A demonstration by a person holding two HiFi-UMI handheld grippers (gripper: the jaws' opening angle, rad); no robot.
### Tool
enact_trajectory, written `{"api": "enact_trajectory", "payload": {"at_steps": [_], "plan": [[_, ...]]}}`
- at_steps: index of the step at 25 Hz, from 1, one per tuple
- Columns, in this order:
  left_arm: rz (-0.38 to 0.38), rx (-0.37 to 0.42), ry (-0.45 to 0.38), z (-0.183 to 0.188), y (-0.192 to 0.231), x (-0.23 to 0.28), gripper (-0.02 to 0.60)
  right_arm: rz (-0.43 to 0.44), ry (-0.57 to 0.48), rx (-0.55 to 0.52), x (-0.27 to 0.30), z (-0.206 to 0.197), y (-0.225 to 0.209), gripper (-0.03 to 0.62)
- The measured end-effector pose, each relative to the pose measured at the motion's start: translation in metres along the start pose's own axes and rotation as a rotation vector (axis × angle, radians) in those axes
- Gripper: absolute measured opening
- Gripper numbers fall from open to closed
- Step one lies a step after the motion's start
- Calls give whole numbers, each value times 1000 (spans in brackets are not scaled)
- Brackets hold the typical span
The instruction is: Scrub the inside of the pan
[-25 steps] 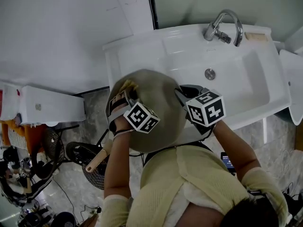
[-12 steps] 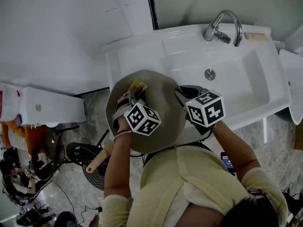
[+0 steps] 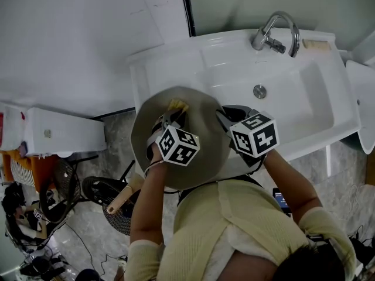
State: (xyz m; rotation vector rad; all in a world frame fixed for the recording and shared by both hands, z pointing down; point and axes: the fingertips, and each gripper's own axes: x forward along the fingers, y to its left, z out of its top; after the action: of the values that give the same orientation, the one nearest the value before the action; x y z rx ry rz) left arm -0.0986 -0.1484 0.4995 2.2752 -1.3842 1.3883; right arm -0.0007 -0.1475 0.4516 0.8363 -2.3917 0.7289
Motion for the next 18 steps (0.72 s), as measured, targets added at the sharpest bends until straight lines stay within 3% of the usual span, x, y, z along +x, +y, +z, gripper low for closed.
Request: {"api": "enact_trajectory", "payload": {"at_steps": [6, 11, 14, 18], "plan": [[-65, -125, -64, 8, -5, -1, 81, 3, -2, -2, -1, 0, 0, 48], [-171, -228, -106, 16, -13, -3, 81, 1, -2, -5, 0, 0, 0, 48], [-247, -225, -118, 22, -26, -5, 81, 2, -2, -7, 0, 0, 0, 48], [-323, -160, -112, 26, -46, -8, 81, 2, -4, -1, -1, 0, 0, 48]]}}
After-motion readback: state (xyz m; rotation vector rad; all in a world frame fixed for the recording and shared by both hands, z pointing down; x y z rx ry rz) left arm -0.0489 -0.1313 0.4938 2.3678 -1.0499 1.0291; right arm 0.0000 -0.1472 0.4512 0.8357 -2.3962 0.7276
